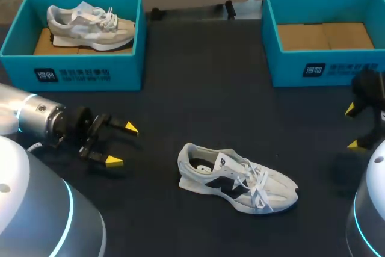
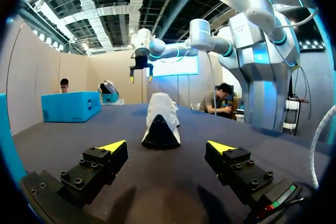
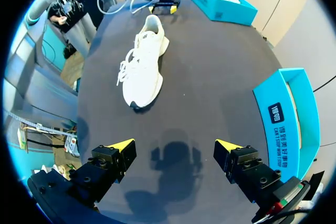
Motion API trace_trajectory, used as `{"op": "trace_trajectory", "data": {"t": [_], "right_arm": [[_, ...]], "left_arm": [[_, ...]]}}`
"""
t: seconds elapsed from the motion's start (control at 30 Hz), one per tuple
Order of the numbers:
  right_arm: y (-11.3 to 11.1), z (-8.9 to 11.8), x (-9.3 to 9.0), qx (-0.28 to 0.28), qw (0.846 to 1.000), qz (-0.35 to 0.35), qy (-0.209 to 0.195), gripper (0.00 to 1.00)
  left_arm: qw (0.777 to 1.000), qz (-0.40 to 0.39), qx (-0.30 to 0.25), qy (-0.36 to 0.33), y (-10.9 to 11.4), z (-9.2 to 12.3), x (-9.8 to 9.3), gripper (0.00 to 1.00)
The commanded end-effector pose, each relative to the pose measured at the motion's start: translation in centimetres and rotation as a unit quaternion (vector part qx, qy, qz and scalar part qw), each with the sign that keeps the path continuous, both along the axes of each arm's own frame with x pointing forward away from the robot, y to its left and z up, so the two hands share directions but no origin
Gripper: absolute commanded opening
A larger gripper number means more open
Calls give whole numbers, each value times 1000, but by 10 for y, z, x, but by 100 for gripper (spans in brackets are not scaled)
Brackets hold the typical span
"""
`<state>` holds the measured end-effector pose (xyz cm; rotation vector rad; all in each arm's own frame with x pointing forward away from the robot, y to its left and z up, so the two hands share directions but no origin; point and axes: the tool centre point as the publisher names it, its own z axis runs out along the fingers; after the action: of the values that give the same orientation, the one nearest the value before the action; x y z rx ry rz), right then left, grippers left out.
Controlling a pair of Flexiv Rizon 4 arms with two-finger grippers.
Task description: Take the shoe out of the shoebox, open the shoe tongue, remove and reinsert the insole, then place the shoe into the shoebox
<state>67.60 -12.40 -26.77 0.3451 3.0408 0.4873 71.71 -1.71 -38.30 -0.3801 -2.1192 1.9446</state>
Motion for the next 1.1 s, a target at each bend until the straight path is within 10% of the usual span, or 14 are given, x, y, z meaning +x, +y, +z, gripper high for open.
{"op": "trace_trajectory", "data": {"t": [0.03,1.1], "right_arm": [[1,0,-1,-2,1000,-1,0,100],[1,0,-1,-2,1000,-1,0,100]], "left_arm": [[1000,0,3,1,-9,-3,-3,100],[999,40,-11,21,-53,-12,-25,100]]}}
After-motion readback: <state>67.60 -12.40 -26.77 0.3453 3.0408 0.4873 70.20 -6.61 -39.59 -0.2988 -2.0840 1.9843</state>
